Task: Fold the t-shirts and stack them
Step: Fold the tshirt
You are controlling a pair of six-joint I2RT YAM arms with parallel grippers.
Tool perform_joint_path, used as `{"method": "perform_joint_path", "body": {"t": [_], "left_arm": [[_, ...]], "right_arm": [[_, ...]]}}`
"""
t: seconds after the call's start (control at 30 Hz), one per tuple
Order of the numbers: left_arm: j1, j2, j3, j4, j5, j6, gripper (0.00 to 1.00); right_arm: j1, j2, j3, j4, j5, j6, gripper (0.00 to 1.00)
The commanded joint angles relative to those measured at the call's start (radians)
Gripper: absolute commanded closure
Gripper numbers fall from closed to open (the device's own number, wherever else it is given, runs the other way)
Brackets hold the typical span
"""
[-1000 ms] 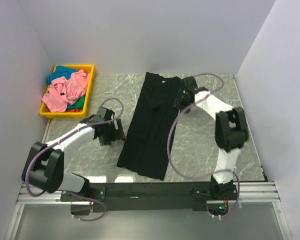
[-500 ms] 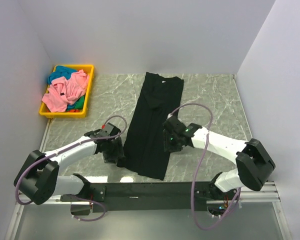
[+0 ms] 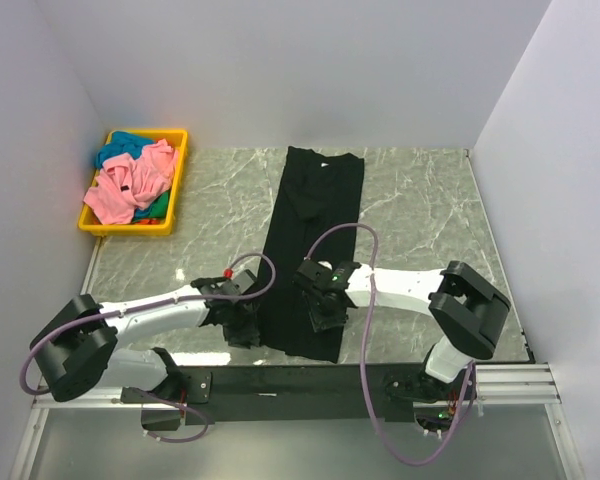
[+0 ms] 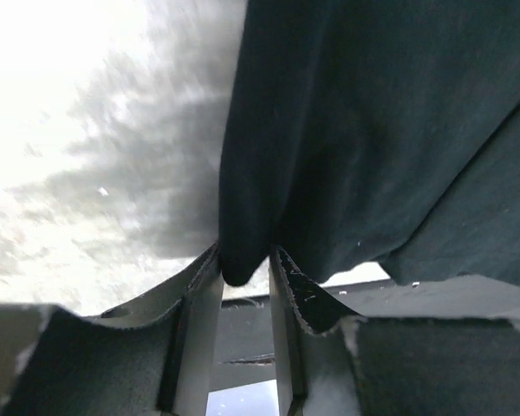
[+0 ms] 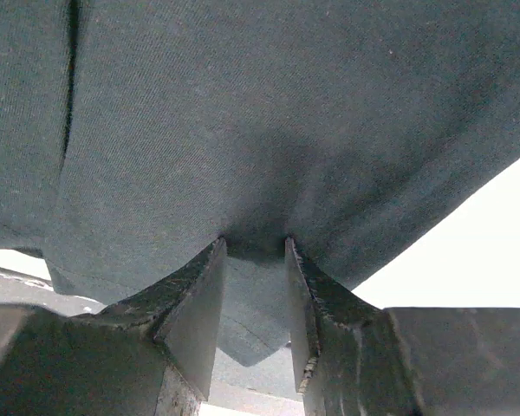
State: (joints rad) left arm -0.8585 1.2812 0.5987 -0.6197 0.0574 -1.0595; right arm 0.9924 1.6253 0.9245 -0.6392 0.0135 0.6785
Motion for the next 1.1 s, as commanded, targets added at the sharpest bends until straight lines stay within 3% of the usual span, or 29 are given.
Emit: {"method": "perform_joint_path", "body": {"t": [0.0,0.13,0.33,0.37,0.57,0.77,1.07], "left_arm": [[-0.072,0.023,-0.016,-0.081,-0.017,-0.083,0.66],[-0.128,0.007,0.003,-0.129,-0.028,-0.135,0.66],[-0.142,-0.135,0.019,-0.216,-0.096,-0.213,0.51],[-0.142,-0.166,0.021,-0.225,-0.102,-0.221,0.45],[-0.142,-0.157,0.061,-0.183,-0.090,-0.218,0.32],[-0.142,-0.131,0.072,-0.155,-0.116,-0.211,0.29],[-0.142,-0.088,0.066,-0.100,-0.111,-0.194,0.29]], "right_arm": [[0.006,0.002,-0.073,-0.076,0.049,-0.007,0.59],[0.005,-0.082,-0.134,-0.089,0.042,0.019,0.59],[0.006,-0.260,-0.171,-0.152,0.068,0.078,0.58],[0.008,-0.287,-0.173,-0.154,0.065,0.099,0.56],[0.006,-0.407,-0.236,-0.209,0.066,0.205,0.47],[0.005,-0.464,-0.358,-0.074,-0.070,0.271,0.46],[0.006,-0.436,-0.405,-0.001,-0.099,0.299,0.48]]}}
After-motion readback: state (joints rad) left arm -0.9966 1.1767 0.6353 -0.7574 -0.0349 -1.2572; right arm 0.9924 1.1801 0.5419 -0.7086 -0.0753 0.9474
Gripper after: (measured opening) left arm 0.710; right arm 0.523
